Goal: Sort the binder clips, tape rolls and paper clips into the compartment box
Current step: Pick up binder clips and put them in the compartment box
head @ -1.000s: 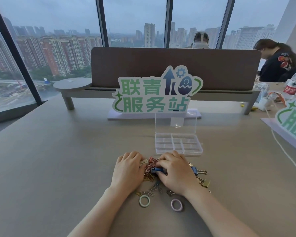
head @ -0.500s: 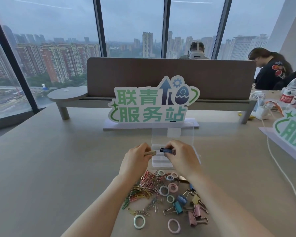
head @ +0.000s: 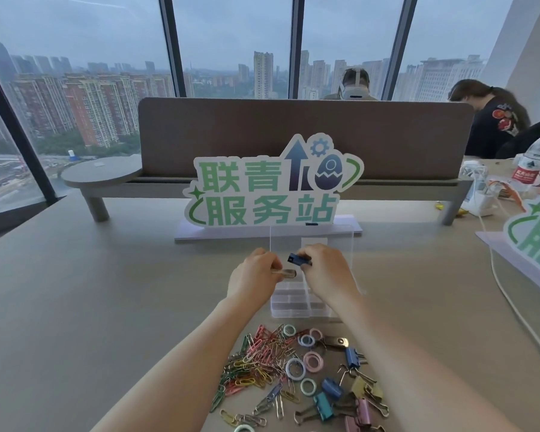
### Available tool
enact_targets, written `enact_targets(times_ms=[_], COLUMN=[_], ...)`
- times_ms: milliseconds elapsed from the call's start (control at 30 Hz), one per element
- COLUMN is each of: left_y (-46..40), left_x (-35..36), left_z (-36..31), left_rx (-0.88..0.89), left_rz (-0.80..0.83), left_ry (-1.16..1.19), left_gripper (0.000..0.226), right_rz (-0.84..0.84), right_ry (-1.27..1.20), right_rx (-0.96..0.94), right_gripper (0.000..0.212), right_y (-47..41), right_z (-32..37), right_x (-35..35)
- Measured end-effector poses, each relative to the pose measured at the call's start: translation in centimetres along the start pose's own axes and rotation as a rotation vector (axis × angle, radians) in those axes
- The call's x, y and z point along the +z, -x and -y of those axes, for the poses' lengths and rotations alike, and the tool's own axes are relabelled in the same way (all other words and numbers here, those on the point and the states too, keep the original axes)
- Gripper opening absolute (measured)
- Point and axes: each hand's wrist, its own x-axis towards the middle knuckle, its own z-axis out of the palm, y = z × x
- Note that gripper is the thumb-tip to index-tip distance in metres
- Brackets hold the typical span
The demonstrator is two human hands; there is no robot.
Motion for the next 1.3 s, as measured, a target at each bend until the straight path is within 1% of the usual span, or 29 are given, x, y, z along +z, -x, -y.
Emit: enact_targets(times_ms=[200, 467, 633, 767, 867, 1033, 1167, 1300], left_y=[-0.2, -0.6, -0.5, -0.3, -0.2, 0.2, 0.5, 1.0], left_x=[0.8, 0.8, 1.0, 1.1, 1.3, 1.8, 2.2, 2.3], left_z=[0.2, 0.7, 0.9, 1.1, 1.2, 1.2, 1.3, 1.4], left_rx=[-0.03, -0.055, -0.099, -0.1, -0.099, -0.08, -0.092, -0.099], left_rz=[-0.004, 0.021, 0.033, 0.026, 0.015, -0.046, -0.048, -0.053], left_ry=[0.021, 0.065, 0.104, 0.108, 0.112, 0.098, 0.086, 0.103], left_gripper=[0.014, 0.013, 0.007, 0.005, 0.007, 0.013, 0.021, 0.024], right_rz=[0.065, 0.095, 0.152, 0.184, 0.18, 0.172, 0.158, 0.162], right_ry=[0.067, 0.153, 0.176, 0.202, 0.23, 0.252, 0.271, 0.271], right_rx=[0.013, 0.005, 0.018, 0.016, -0.002, -0.032, -0.064, -0.068], right_gripper=[0.021, 0.02, 0.023, 0.022, 0.023, 0.024, 0.026, 0.025], right_y=[-0.7, -1.0, -1.5, -1.7, -1.7, -1.4, -0.9, -0.4], right_z=[-0.4, -0.6, -0.6, -0.7, -0.7, -0.8, -1.0, -1.0], right_x=[0.9, 1.0, 1.3, 1.6, 1.7, 1.8, 1.7, 1.5])
